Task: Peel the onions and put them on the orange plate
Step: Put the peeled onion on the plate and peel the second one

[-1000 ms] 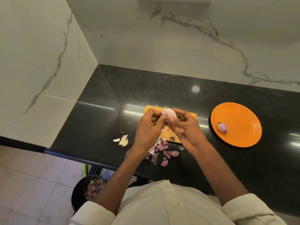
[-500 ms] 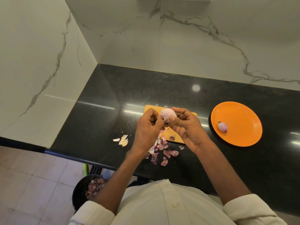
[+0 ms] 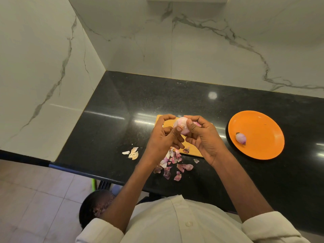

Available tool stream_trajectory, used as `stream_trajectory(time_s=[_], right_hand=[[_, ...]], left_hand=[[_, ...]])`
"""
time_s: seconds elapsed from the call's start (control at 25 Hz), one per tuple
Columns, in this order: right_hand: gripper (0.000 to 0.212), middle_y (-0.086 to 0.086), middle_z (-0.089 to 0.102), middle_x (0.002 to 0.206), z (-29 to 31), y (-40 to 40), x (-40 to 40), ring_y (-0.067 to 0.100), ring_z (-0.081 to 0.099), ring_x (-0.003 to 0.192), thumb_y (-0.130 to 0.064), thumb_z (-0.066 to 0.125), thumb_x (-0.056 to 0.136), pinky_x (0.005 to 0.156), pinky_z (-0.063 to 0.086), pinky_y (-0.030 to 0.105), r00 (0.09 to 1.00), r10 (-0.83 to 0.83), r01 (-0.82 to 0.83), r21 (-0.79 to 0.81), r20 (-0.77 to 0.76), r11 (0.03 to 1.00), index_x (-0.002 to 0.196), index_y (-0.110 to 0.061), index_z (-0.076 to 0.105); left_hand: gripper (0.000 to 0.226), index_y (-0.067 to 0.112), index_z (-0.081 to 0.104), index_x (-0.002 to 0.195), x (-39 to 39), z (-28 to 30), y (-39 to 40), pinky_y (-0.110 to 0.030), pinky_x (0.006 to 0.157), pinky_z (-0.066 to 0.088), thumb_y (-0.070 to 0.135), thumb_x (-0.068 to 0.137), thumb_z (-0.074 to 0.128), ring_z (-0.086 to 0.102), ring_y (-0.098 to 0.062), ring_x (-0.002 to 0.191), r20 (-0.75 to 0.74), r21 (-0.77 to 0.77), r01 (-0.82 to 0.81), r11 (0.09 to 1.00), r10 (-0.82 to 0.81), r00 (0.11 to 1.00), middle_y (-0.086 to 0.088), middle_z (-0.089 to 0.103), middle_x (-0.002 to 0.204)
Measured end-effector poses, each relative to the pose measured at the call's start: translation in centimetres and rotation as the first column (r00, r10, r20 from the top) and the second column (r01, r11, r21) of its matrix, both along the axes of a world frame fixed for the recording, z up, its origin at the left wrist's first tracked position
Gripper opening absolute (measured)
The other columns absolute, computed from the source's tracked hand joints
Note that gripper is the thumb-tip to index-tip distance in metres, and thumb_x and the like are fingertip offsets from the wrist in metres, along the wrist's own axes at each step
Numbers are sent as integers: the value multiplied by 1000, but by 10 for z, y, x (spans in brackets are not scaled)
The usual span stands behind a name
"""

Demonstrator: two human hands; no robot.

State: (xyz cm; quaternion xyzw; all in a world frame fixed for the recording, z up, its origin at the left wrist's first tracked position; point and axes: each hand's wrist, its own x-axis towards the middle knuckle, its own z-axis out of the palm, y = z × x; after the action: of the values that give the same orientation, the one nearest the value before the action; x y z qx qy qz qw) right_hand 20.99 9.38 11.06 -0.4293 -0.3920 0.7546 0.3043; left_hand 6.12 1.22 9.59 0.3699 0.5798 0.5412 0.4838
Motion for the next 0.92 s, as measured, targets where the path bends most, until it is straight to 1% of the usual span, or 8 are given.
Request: stream_trajectory(time_s=[0.08,0.2,0.36,0.48,0.56,0.72,0.8,0.92], right_hand=[[24,13,77,111,1,0,-2,19,70,88,-29,70,94,72,56,30,999,42,-43,21,21,999,113,-14,73],[23,12,76,109,2,2,-3,20,68,86,-28,64,102,70,53,30,997,47,-50,53,61,997,116,-11,72],[27,15,75,117,3,3,-4,24,66,95,-27,60,105,73,54,32,997,17,-23,82,71,996,121,-9,71],[22,9,77,112,9,2,-4,20,73,98,-20,63,103,78,59,31,998,-24,15,148,61,989,122,-12,72],[22,2,79,106,12,2,-4,18,75,98,-14,65,102,79,60,28,998,-46,39,157,39,987,122,-11,72],[22,0,79,106,11,3,-3,23,75,104,-10,65,101,81,61,30,998,-60,55,145,30,988,122,-8,71],[22,-4,79,102,11,2,-2,19,75,99,-10,64,101,78,61,27,999,-40,35,149,37,988,122,-7,71],[20,-5,78,103,10,0,-3,17,75,97,-11,62,103,76,60,27,998,-20,11,158,58,987,121,-8,71]], left_hand=[[31,9,53,128,0,-2,0,-41,60,61,26,105,65,73,-37,64,-53,26,-12,1000,14,999,-20,74,80],[13,7,56,115,2,-2,-1,-32,49,54,20,113,53,68,-30,53,-104,72,-60,996,67,992,-19,71,71],[13,10,56,112,7,2,1,-35,48,57,20,114,48,69,-28,54,-280,139,-70,988,107,954,-12,71,70],[13,12,53,116,9,8,2,-46,55,61,24,111,55,73,-34,60,-187,142,-110,984,136,973,-15,74,76],[10,13,51,113,9,9,2,-43,56,61,21,111,55,73,-35,64,-158,154,-112,982,137,978,-16,74,80],[7,13,46,110,11,3,3,-37,57,61,17,113,51,71,-36,66,-169,122,-118,985,138,976,-16,72,83],[7,12,45,113,12,2,2,-34,55,59,15,112,52,70,-36,64,-155,99,-139,985,153,976,-16,71,81],[15,16,50,127,14,3,1,-43,59,64,18,112,51,72,-34,67,-178,52,-129,990,136,975,-15,72,83]])
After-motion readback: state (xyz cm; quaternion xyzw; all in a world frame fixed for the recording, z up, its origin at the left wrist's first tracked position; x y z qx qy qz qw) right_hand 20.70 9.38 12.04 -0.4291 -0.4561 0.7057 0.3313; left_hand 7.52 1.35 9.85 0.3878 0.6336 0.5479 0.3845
